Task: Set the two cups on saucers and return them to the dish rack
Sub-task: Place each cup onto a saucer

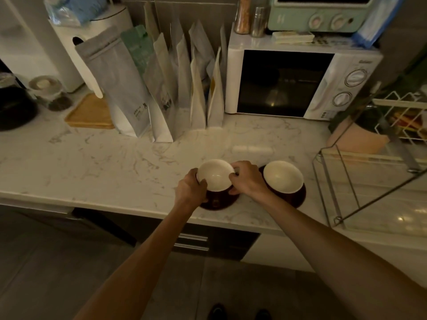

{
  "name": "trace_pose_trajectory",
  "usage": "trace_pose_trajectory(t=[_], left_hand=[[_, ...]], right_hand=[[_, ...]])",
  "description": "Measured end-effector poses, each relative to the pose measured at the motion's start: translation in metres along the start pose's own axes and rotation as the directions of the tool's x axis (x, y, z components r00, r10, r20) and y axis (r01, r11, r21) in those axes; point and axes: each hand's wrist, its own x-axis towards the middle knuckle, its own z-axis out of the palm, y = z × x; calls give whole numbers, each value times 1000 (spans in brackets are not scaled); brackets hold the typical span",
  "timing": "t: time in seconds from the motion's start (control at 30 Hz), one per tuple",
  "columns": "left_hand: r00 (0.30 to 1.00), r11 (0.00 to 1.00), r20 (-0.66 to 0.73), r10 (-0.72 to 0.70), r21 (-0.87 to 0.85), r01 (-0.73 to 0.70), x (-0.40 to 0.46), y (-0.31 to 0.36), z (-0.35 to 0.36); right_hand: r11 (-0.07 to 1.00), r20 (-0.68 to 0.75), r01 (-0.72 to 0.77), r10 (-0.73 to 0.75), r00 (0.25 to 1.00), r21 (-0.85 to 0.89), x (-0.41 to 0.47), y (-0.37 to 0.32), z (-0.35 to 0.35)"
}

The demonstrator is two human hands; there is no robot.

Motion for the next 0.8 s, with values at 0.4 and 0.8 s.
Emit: trace_pose_trajectory(t=[0.4, 0.8], left_hand=[[1000, 1000, 2, 13, 14, -13, -3, -7, -2], [995, 995, 17, -99, -23, 99, 7, -21, -11]], right_hand=[[1000, 6, 23, -23, 1000, 11, 0, 8, 5], [992, 13, 13, -12, 1000, -127, -5, 19, -3]])
